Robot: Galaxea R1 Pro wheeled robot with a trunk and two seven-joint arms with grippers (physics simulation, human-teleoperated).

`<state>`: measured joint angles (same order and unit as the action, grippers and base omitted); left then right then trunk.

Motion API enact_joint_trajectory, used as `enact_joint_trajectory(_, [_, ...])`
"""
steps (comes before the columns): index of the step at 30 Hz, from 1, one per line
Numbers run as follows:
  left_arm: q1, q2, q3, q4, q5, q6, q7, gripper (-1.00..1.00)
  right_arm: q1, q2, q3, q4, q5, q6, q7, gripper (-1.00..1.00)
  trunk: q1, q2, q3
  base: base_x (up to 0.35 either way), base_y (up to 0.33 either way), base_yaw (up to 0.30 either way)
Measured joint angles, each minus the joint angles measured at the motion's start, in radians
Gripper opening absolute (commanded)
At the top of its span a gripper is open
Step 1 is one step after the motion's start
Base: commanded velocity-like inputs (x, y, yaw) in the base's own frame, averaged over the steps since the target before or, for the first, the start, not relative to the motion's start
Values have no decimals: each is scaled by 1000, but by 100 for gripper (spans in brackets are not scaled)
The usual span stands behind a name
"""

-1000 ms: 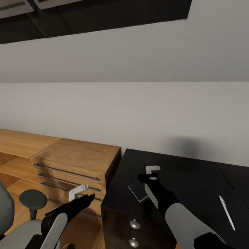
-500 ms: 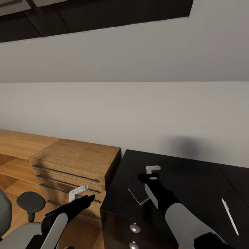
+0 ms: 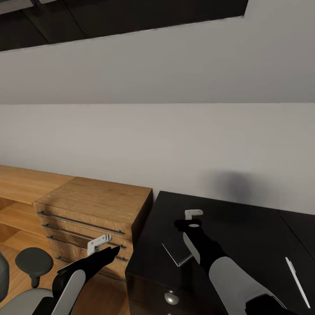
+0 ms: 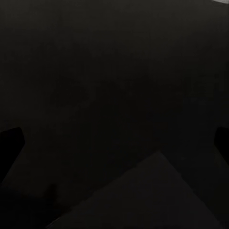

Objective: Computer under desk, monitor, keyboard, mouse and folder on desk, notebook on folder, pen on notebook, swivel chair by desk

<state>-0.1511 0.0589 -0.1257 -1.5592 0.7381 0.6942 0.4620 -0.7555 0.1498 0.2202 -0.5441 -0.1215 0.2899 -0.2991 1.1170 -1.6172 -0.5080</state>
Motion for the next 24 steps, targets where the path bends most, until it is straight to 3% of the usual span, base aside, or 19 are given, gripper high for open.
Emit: enact_joint_trajectory(24, [0,0,0,2,0,2,0,100,0,-2,-2,1,-2,2,2,100,0,0,-27,0,0,0])
